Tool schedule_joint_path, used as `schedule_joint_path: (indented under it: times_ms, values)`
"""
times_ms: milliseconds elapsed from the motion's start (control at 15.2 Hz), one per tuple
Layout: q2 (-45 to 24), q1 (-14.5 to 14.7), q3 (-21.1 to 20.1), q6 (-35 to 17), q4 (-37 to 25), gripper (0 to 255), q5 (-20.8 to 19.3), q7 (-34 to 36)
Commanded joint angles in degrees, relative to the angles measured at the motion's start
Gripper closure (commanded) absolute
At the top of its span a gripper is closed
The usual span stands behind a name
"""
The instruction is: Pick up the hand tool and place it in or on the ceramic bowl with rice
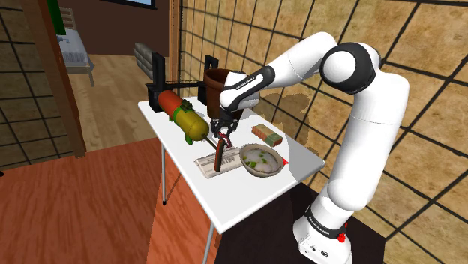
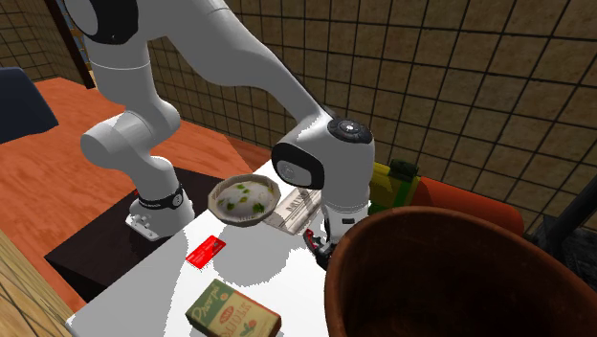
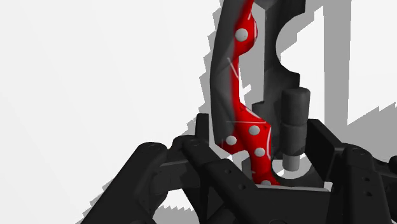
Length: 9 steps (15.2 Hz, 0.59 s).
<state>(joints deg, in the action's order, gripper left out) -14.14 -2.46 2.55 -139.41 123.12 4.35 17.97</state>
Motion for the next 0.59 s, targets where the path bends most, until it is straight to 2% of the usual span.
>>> schedule_joint_path:
  times_ms: [0,198,528]
  values:
    - [-0.26,0.09,-0.12,-0.20,-0.09,255,0.04,-0.02]
    - [-0.06,0.10,-0.11,-0.34,0.25,255,0.04,-0.02]
    - [2.52,0.17,0.02,3.08,-0.60,255,-0.36,0.35]
